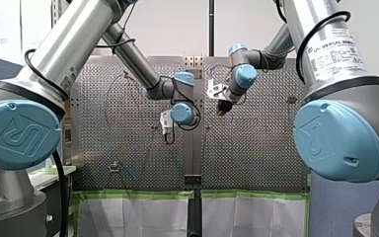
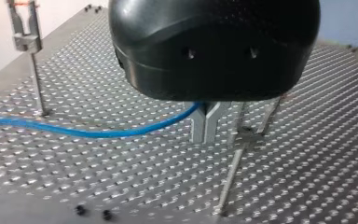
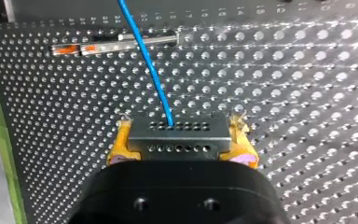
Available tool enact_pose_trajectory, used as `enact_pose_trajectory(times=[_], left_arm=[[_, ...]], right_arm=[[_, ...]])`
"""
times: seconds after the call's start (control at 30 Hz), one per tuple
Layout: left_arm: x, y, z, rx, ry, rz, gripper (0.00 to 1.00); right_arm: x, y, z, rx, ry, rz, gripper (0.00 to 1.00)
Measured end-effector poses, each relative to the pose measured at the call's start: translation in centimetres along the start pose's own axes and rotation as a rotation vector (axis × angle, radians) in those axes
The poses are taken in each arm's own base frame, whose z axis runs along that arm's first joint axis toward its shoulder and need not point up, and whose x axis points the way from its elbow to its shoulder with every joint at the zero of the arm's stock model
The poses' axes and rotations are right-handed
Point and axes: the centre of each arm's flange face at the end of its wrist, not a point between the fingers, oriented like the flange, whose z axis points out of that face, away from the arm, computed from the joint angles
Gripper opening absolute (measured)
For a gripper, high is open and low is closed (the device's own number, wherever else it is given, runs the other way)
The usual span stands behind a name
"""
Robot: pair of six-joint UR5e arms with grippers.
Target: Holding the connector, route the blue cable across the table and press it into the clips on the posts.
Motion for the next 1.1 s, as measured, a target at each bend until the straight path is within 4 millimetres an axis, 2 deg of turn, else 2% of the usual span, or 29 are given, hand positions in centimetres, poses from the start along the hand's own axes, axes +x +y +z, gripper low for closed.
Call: enact_pose_trajectory(times=[0.3, 0.53, 0.83, 0.97, 1.1], left_arm=[[3.0, 1.1, -1.9, 0.051, 0.054, 0.004, 0.01], [5.1, 2.7, -3.4, 0.049, 0.128, 0.022, 0.04], [6.9, 2.5, -1.7, 0.055, 0.184, 0.04, 0.04], [7.6, 2.0, -0.3, 0.057, 0.177, 0.024, 0.04], [7.2, 1.6, 0.9, 0.05, 0.162, 0.011, 0.04]], right_arm=[[-3.1, 0.6, 0.4, -0.006, -0.006, 0.005, 0.0], [-6.4, 1.6, 1.1, -0.017, -0.028, -0.002, 0.0], [-9.3, 3.2, 0.8, -0.044, -0.058, 0.007, 0.0], [-9.5, 3.9, 0.7, -0.056, -0.062, 0.001, 0.0], [-9.4, 4.4, 0.8, -0.067, -0.058, -0.001, 0.0]])
